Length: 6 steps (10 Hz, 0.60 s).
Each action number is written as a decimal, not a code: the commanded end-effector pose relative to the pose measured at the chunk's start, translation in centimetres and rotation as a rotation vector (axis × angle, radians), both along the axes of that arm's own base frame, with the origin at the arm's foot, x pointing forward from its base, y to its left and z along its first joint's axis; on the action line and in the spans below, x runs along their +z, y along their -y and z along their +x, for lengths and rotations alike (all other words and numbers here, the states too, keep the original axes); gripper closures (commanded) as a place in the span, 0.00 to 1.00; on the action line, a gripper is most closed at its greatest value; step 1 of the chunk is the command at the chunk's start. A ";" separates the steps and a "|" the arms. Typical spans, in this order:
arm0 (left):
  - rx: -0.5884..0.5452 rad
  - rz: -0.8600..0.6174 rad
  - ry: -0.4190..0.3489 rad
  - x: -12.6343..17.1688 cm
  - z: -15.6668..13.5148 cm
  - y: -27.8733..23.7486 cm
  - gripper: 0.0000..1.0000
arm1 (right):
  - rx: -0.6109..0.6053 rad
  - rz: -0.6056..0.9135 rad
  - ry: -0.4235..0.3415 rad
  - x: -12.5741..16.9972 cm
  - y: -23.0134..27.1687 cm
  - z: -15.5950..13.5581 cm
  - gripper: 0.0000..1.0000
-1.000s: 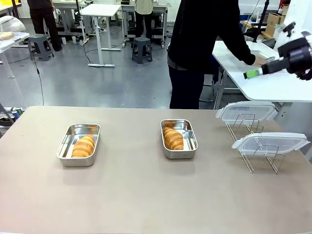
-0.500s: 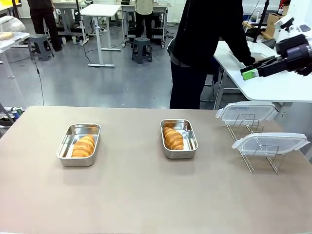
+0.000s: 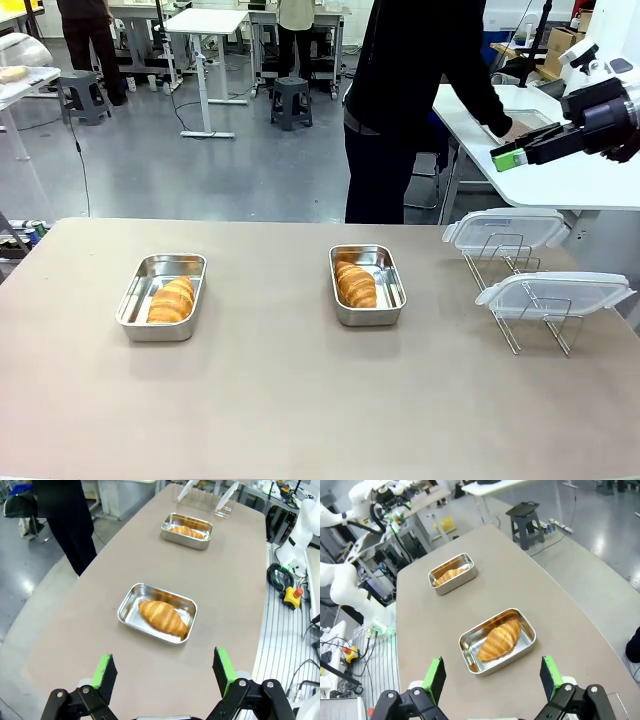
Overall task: Place the bread in airtight containers.
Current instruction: Pick up one Airtight Container lid and hand it to the human.
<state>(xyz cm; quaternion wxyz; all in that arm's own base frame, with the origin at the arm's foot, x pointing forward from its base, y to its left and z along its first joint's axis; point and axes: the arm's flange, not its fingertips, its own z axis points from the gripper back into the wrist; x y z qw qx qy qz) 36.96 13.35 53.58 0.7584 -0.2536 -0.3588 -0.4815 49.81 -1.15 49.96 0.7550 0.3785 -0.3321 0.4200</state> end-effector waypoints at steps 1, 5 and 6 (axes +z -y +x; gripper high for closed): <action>-0.012 -0.022 0.025 0.1 0.1 0.0 0.00 | 0.008 0.011 0.011 0.7 0.0 0.3 0.00; -0.012 -0.022 0.025 0.1 0.1 0.0 0.00 | 0.008 0.011 0.011 0.7 0.0 0.3 0.00; -0.012 -0.022 0.025 0.1 0.1 0.0 0.00 | 0.008 0.011 0.011 0.7 0.0 0.3 0.00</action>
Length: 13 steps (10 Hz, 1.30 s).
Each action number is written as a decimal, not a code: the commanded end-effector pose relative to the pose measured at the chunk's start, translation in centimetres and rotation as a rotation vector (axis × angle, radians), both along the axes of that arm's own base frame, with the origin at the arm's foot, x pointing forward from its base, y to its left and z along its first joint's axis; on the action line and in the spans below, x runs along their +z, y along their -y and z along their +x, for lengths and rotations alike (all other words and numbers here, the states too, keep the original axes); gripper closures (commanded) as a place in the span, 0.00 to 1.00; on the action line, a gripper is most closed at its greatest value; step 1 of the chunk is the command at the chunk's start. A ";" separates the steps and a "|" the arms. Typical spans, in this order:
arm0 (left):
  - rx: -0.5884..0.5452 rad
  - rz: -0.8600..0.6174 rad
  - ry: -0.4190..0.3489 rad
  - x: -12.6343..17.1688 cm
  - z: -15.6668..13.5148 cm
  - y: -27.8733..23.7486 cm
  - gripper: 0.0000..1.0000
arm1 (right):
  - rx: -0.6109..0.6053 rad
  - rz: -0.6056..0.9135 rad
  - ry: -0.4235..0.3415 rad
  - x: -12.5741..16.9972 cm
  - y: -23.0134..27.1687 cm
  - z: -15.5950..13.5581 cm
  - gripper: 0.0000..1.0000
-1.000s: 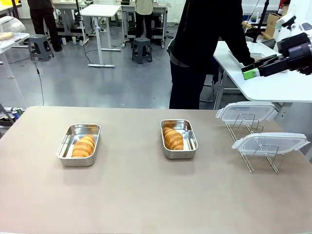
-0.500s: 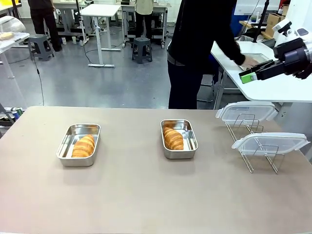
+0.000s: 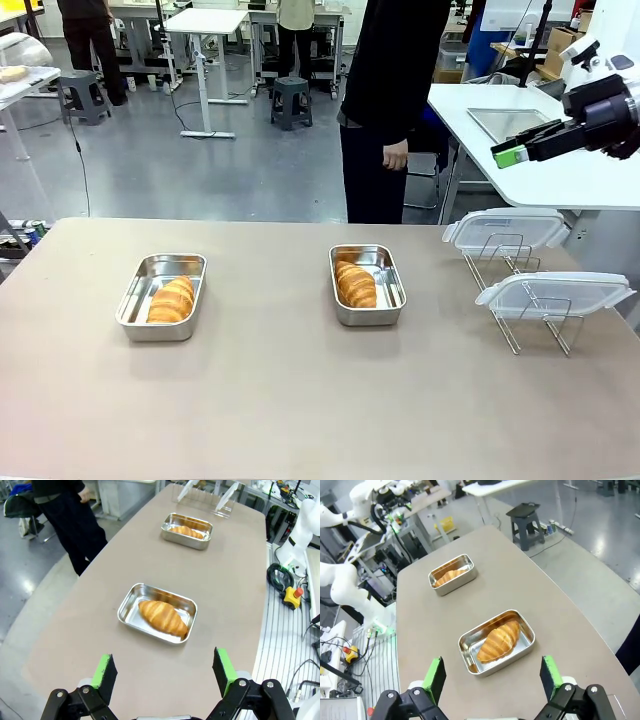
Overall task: Place the bread in airtight containers.
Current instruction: Pick up one Airtight Container lid and hand it to the human.
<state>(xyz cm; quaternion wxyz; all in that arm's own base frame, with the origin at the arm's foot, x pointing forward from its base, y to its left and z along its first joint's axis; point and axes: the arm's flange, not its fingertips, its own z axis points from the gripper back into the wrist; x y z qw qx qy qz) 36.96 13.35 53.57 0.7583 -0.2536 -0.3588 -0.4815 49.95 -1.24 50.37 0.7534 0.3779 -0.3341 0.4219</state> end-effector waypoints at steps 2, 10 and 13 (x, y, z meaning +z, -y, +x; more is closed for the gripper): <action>-0.012 -0.022 0.025 0.1 0.1 0.0 0.00 | 0.090 -0.178 0.077 0.8 -1.0 -2.2 0.00; -0.012 -0.022 0.025 0.1 0.1 0.0 0.00 | 0.555 -0.812 0.184 1.7 -3.2 -13.5 0.00; -0.012 -0.022 0.025 0.1 0.1 0.0 0.00 | 0.478 -0.962 0.177 -1.9 -4.9 -15.4 0.00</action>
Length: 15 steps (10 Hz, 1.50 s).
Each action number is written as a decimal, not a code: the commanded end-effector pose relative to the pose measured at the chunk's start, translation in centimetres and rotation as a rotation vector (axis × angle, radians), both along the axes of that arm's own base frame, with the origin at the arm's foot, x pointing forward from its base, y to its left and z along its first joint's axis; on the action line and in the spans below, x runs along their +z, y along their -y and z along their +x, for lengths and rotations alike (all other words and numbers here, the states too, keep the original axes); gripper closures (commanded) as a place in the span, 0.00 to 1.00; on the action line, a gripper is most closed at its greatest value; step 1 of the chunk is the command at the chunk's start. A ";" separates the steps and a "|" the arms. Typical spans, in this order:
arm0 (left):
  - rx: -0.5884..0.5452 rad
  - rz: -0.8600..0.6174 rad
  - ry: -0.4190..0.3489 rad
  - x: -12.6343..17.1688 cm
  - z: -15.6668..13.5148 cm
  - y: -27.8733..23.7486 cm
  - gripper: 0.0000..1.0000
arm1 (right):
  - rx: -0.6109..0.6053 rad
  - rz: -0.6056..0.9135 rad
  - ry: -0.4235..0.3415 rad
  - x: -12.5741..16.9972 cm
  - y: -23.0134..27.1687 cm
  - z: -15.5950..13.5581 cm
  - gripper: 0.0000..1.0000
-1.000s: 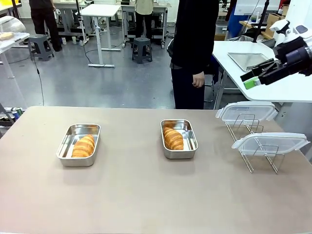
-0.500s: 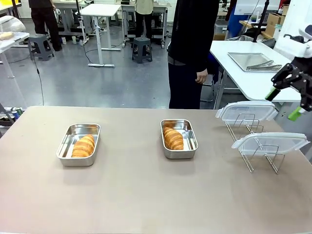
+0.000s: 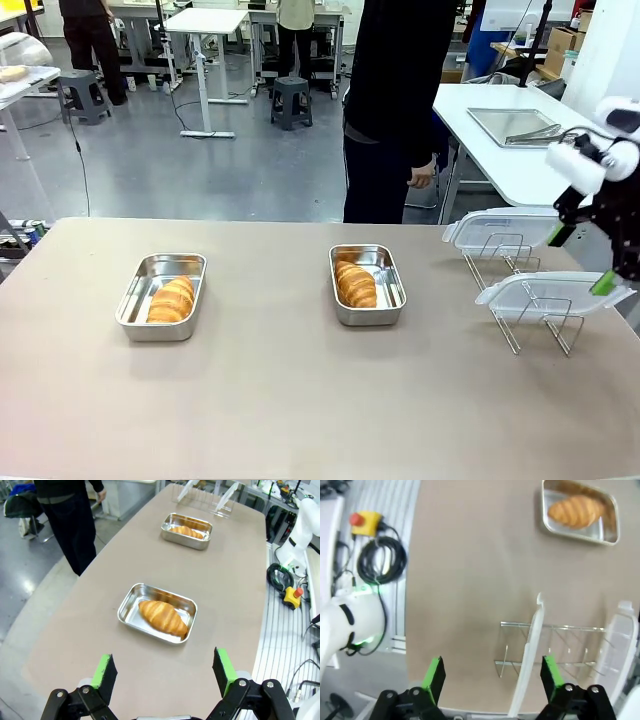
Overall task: Place the bread in airtight containers.
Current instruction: Pick up one Airtight Container lid and hand it to the human.
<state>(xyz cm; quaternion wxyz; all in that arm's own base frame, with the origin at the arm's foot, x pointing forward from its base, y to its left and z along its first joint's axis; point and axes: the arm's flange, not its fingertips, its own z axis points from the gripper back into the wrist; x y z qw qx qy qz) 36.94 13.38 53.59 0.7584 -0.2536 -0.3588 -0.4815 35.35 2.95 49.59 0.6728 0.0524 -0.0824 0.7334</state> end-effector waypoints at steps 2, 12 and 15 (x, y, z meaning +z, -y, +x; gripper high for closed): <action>-0.012 -0.022 0.025 0.1 0.1 0.0 0.00 | -0.097 -0.101 0.039 -2.9 -0.9 -0.8 0.00; -0.012 -0.022 0.025 0.1 0.1 0.0 0.00 | -0.184 -0.114 0.139 -6.8 1.1 4.0 0.00; -0.012 -0.022 0.025 0.1 0.1 0.0 0.00 | -0.210 -0.124 0.157 -6.9 1.8 4.2 1.00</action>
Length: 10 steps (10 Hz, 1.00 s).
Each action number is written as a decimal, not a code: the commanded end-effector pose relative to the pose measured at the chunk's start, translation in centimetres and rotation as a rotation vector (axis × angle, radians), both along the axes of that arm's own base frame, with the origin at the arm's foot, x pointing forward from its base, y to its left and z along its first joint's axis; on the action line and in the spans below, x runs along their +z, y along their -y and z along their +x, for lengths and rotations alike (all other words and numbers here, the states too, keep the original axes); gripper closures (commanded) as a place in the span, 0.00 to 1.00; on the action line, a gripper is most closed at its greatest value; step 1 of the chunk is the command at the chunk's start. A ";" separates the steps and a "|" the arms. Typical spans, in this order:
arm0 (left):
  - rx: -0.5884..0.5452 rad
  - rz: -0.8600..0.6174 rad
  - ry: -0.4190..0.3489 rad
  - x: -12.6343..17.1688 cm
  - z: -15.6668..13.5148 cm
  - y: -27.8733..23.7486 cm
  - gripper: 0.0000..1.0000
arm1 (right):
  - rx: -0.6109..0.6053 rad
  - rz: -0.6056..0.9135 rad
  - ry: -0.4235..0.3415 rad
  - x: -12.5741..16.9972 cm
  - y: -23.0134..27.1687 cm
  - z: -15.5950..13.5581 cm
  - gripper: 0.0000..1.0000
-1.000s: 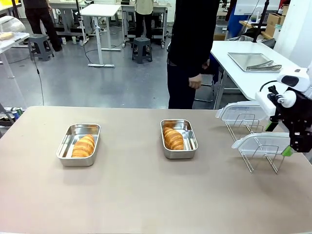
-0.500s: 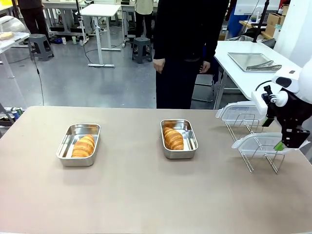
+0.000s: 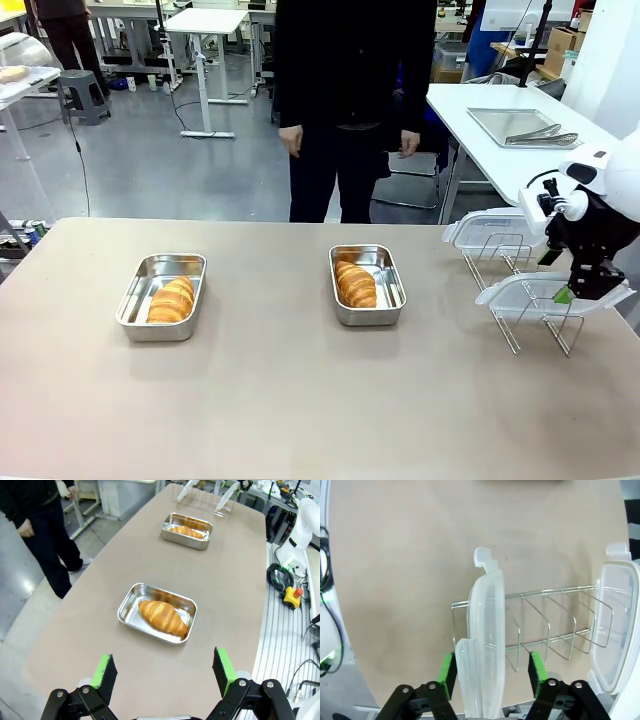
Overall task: Place the bread in airtight containers.
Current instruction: Pick up one Airtight Container lid and hand it to the human.
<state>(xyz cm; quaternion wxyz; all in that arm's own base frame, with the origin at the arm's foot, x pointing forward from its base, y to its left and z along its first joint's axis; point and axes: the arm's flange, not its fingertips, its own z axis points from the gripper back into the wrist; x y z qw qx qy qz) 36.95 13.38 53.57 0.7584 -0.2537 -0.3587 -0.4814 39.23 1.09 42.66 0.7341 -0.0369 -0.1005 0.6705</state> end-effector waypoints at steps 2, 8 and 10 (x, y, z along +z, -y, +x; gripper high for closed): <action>-0.012 -0.022 0.025 0.1 0.1 0.0 0.00 | -0.022 -0.041 0.023 0.2 0.0 0.3 1.00; -0.012 -0.022 0.025 0.1 0.1 0.0 0.00 | -0.014 -0.086 0.000 1.3 -0.6 0.2 1.00; -0.012 -0.022 0.025 0.1 0.1 0.0 0.00 | -0.026 -0.022 -0.018 2.7 -0.8 0.4 1.00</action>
